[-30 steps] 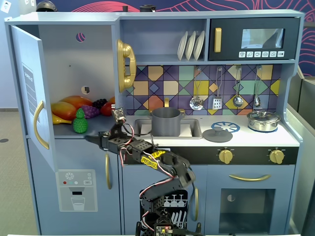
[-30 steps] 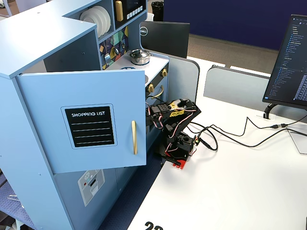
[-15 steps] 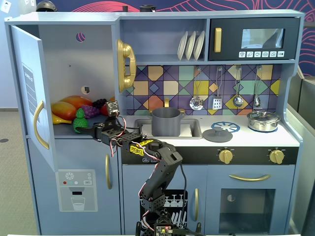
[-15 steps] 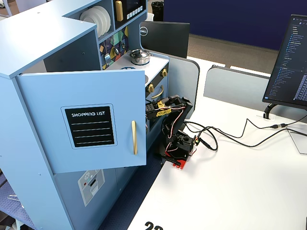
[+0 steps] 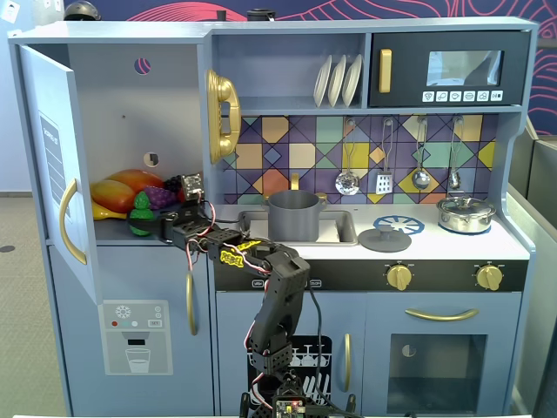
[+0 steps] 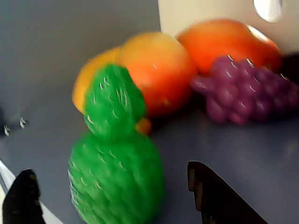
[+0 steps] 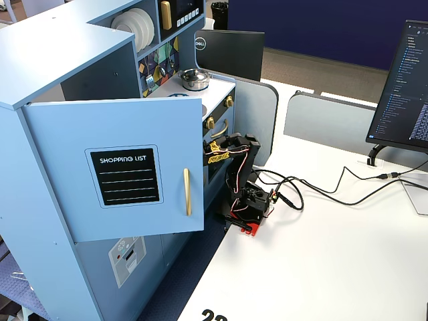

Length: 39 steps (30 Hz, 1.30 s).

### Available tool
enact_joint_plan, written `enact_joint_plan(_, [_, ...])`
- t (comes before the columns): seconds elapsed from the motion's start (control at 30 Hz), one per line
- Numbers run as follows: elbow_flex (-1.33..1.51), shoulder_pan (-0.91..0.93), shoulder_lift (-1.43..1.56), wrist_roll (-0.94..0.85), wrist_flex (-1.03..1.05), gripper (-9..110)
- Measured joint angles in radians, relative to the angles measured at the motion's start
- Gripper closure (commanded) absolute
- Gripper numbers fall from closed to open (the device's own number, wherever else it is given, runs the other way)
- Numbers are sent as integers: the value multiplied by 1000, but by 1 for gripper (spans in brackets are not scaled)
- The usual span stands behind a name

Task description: Pick up the green pineapple from the left cabinet and place it in the gray recipient

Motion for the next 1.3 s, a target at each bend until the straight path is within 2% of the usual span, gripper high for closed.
enact_joint_plan(0.2, [-94, -5, -106, -14, -8, 74])
enact_joint_plan(0.23, [-107, -8, -124, -20, -8, 78])
enact_joint_plan(0.33, [-146, -26, -166, -49, -8, 102])
enact_joint_plan(0.6, [-166, -77, -144, -199, -8, 102])
enact_joint_plan(0.73, [-66, -110, 35, -279, 9, 102])
enact_joint_plan(0.97, [206, -123, 529, -334, 51, 102])
enact_joint_plan(1.13, [350, 2, 830, -308, 64, 102])
enact_joint_plan(1.3, [367, 242, 1005, -232, 138, 102])
